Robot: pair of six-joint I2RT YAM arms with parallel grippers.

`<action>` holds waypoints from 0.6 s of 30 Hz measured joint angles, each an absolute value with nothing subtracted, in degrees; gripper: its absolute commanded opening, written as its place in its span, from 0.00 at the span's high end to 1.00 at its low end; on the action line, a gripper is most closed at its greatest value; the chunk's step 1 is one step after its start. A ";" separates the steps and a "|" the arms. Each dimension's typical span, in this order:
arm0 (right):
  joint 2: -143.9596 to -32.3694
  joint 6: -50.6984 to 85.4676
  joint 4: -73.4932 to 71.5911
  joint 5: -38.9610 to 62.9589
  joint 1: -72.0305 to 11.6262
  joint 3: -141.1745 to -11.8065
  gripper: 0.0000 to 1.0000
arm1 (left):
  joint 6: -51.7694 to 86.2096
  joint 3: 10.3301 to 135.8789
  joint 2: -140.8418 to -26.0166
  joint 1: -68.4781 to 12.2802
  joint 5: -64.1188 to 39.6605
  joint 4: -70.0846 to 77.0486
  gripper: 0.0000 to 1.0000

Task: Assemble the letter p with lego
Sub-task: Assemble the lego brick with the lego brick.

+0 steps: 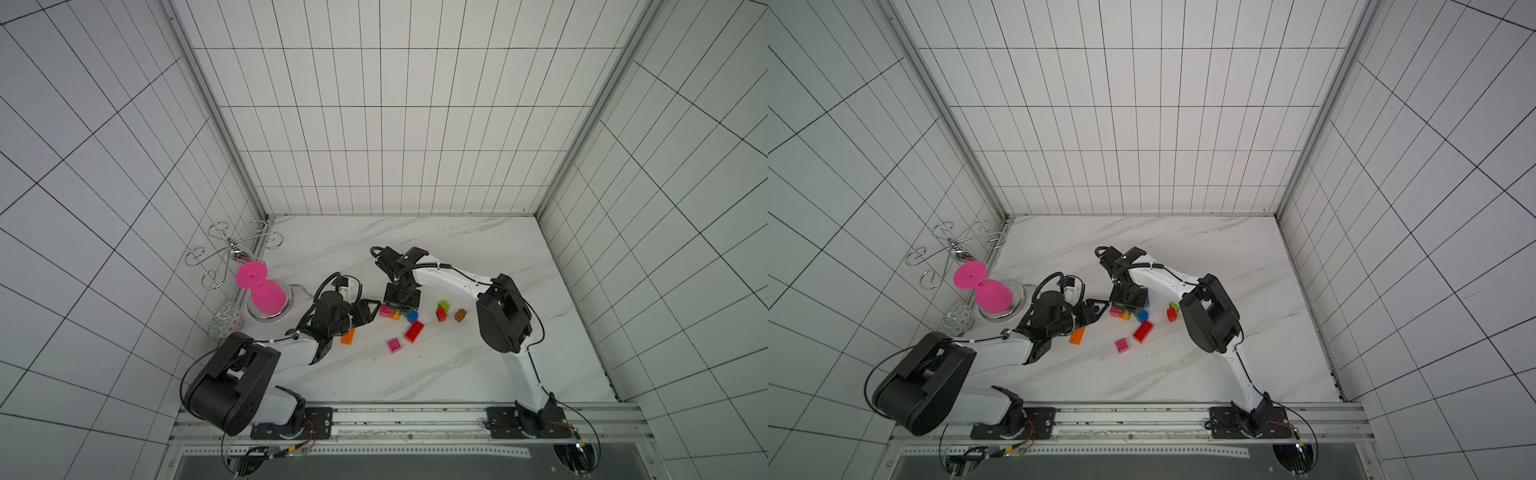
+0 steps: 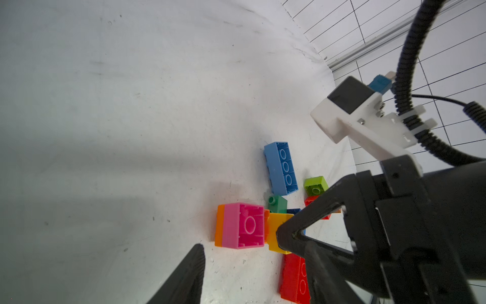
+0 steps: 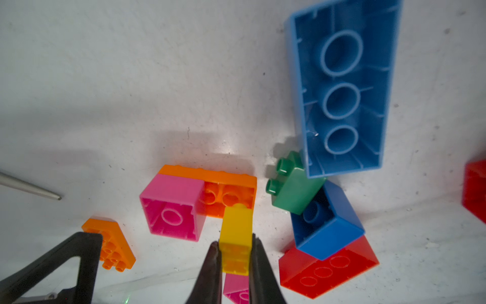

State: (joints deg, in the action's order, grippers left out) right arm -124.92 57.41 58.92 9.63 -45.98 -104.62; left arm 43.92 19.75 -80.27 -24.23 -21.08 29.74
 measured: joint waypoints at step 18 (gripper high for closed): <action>-126.72 57.45 58.96 10.87 -44.97 -105.03 1.00 | 43.51 22.59 -85.41 -25.87 -21.02 28.08 0.52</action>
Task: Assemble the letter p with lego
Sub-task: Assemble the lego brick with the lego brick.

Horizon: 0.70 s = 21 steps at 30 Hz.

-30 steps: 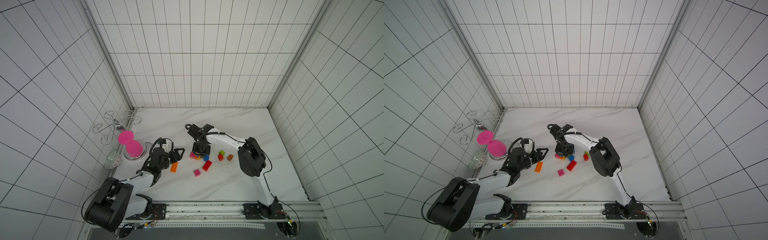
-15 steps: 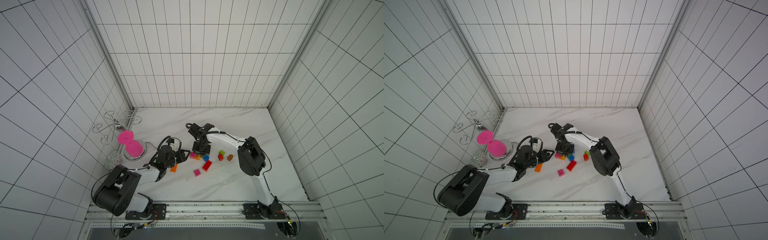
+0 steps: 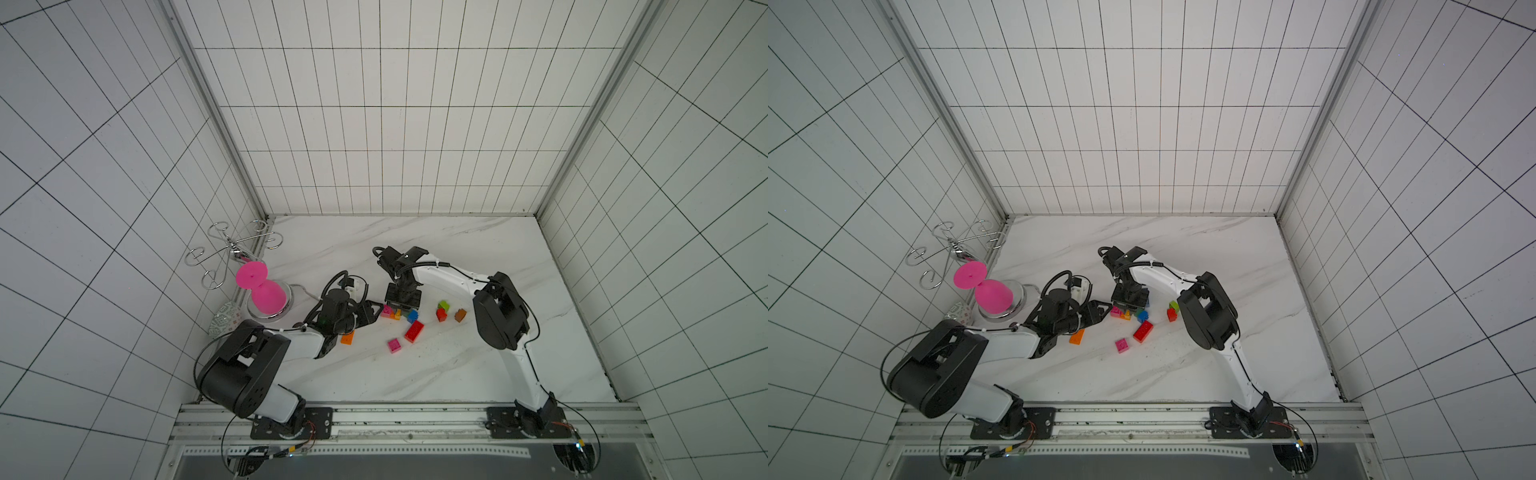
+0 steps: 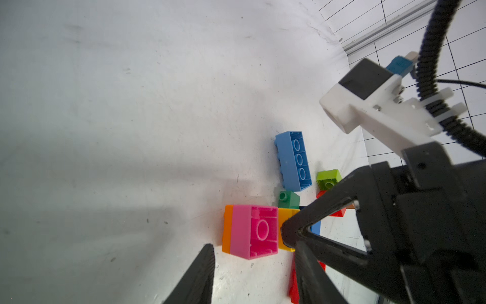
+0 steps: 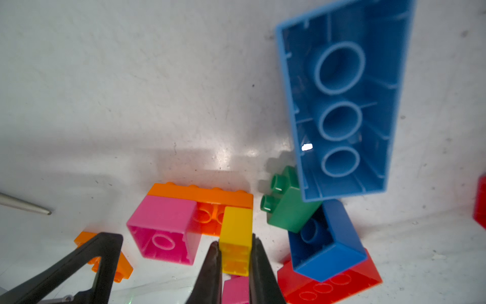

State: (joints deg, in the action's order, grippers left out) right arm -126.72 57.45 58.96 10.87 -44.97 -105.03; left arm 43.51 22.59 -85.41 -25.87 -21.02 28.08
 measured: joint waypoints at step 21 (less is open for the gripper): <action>-126.37 56.31 59.22 8.54 -44.99 -105.71 0.66 | 41.52 23.14 -78.67 -26.20 -17.58 23.20 0.51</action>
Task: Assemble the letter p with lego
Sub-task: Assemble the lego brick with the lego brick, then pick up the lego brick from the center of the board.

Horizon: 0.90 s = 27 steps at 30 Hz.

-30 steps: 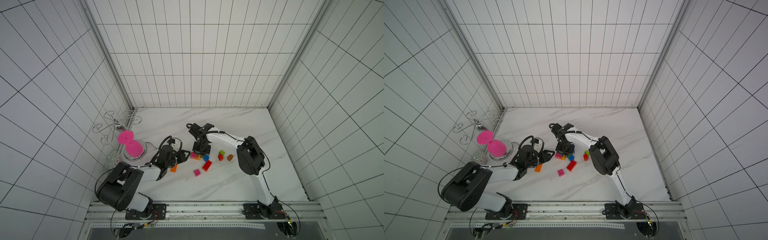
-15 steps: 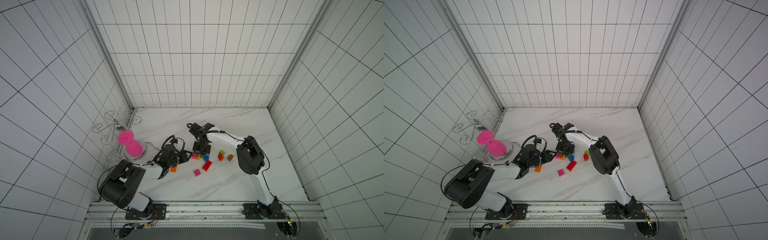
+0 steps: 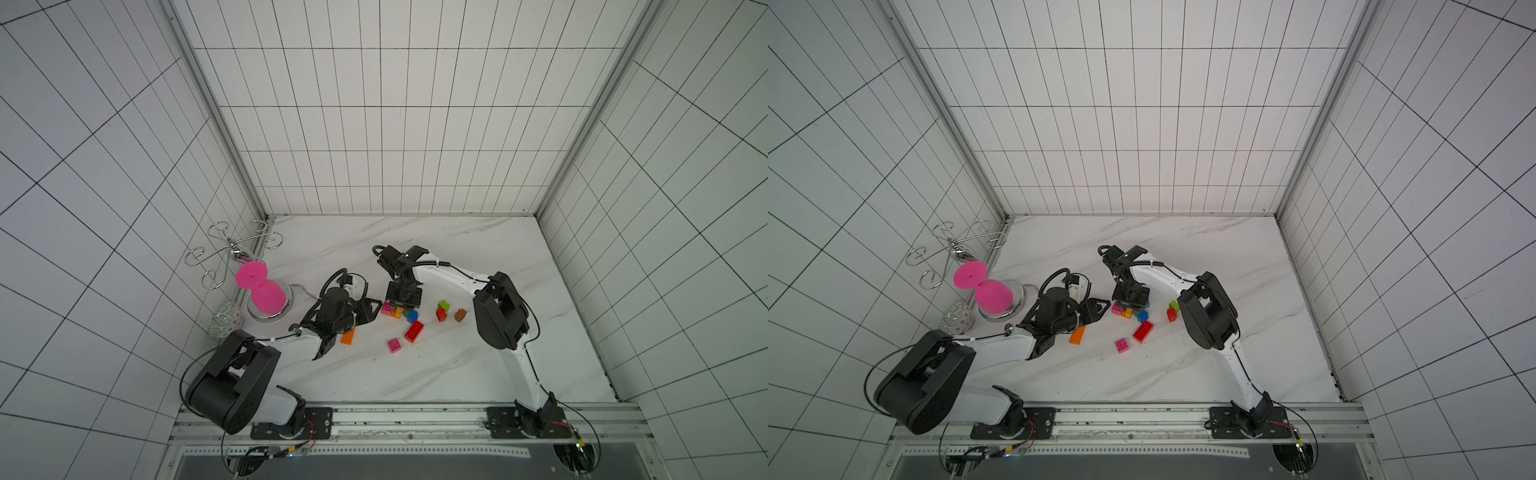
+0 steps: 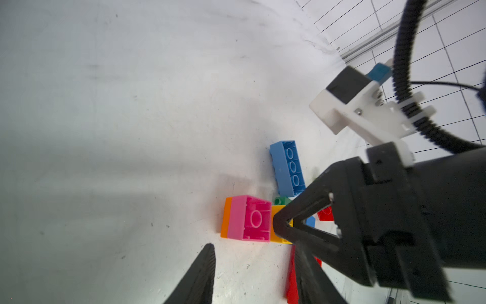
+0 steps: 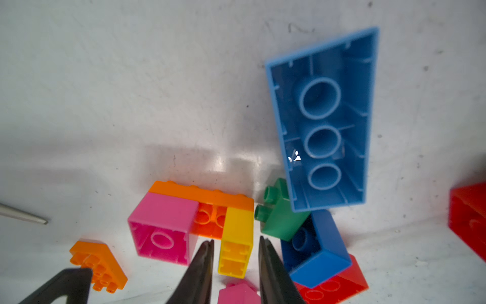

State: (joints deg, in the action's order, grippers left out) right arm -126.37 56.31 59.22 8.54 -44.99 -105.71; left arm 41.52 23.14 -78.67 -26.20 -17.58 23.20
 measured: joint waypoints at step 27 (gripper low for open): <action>-85.08 34.76 47.99 -6.07 -44.40 -76.34 0.01 | 34.44 13.91 -30.79 -27.44 -3.60 15.09 0.03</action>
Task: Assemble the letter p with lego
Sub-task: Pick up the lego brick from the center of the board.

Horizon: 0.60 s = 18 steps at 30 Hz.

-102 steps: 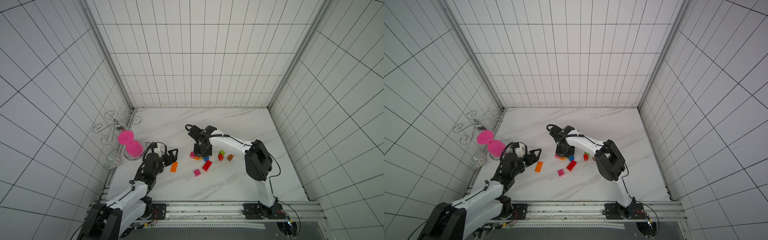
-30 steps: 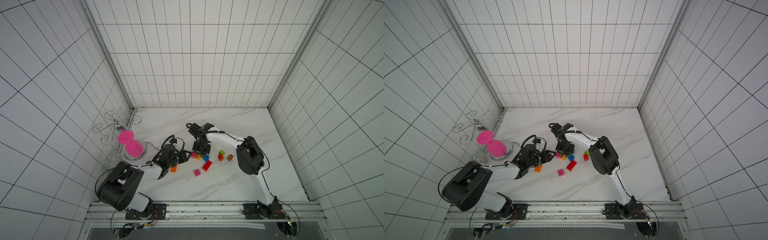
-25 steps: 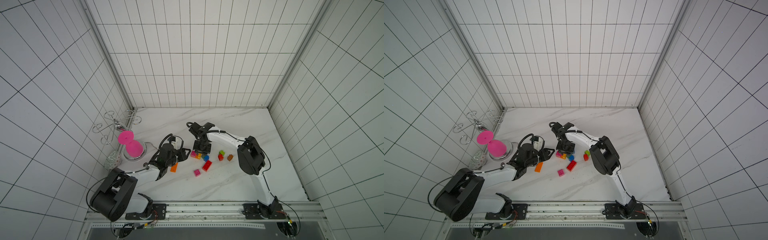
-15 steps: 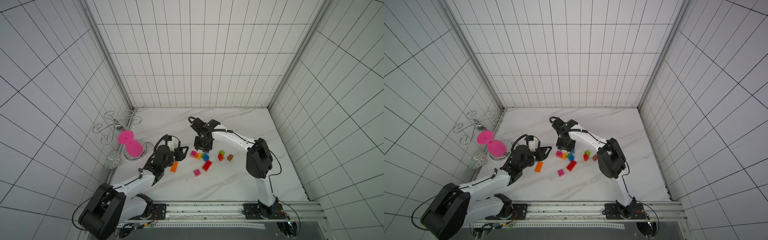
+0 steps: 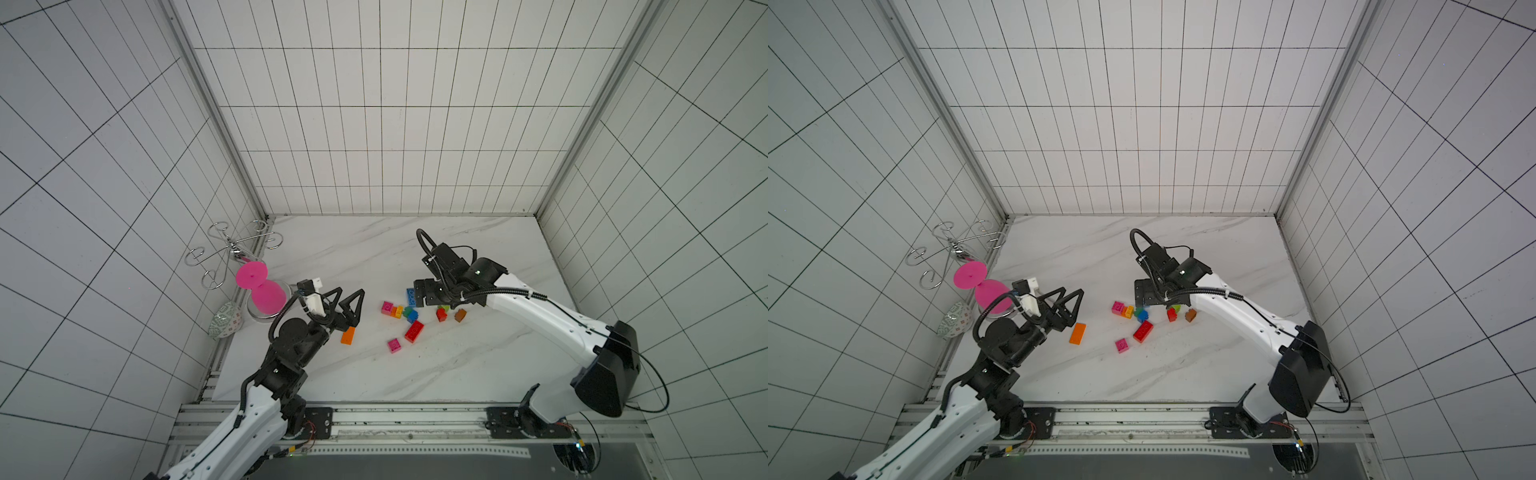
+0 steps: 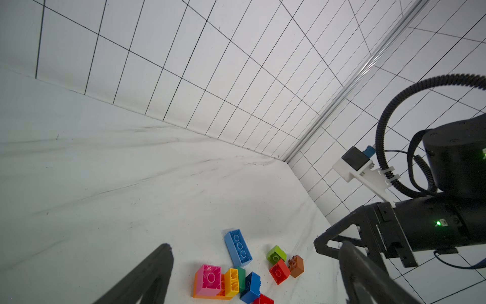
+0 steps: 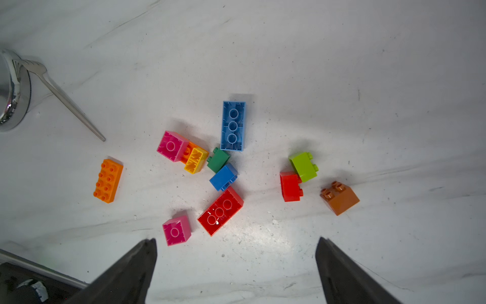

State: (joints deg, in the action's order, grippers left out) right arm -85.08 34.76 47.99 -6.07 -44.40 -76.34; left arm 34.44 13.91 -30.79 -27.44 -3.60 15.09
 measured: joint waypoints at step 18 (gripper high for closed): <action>-103.66 22.39 37.95 1.52 -39.27 -77.36 0.22 | 35.22 17.65 -57.41 -26.79 -0.80 16.14 0.02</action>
State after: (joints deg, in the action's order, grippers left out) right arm -103.66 22.39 37.95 1.52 -39.27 -77.36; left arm 35.22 17.65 -57.41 -26.79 -0.80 16.14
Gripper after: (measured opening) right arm 0.832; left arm 0.978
